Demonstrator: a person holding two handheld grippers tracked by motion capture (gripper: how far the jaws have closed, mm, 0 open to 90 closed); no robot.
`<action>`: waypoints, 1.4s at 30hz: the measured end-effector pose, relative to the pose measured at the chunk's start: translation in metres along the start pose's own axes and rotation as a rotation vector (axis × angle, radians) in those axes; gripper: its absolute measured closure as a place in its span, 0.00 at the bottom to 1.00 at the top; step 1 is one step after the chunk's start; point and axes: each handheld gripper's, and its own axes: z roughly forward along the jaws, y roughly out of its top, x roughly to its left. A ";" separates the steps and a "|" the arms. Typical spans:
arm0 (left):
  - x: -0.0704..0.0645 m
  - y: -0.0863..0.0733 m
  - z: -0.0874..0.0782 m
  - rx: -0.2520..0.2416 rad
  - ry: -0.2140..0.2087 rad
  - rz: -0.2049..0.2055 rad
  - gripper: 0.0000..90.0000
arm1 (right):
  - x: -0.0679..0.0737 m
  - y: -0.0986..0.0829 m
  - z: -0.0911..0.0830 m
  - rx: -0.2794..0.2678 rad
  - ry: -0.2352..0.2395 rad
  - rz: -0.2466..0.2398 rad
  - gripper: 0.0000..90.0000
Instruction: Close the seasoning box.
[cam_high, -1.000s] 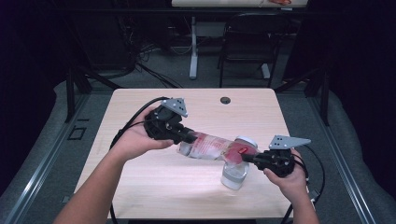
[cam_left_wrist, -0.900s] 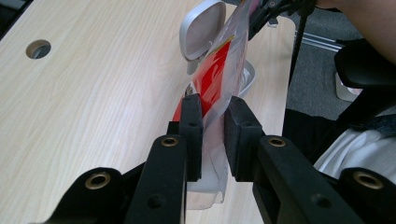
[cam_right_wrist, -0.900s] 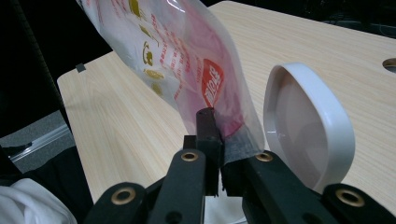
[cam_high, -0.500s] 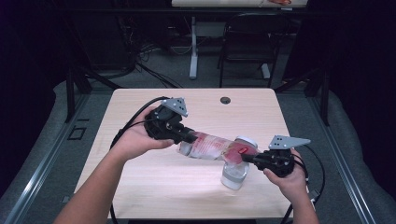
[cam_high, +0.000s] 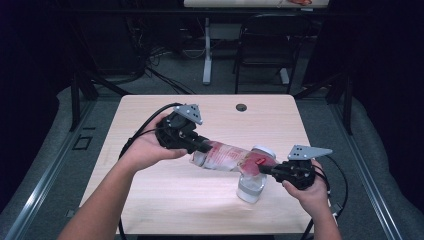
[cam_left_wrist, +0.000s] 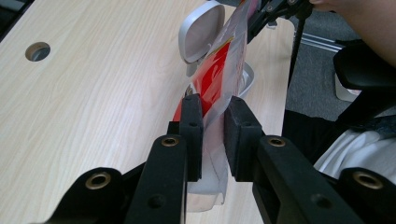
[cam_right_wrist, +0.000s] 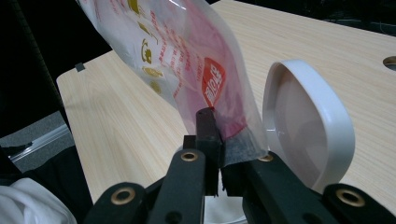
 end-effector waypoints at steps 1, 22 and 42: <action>0.000 0.000 0.000 0.000 0.000 0.000 0.88 | 0.000 0.000 0.000 0.000 -0.001 0.000 0.98; 0.000 0.001 0.000 -0.004 0.000 -0.002 0.88 | -0.001 -0.001 0.001 -0.001 0.002 0.004 0.98; 0.001 0.003 0.001 -0.011 -0.006 -0.001 0.88 | -0.002 -0.002 0.001 0.000 0.005 0.007 0.98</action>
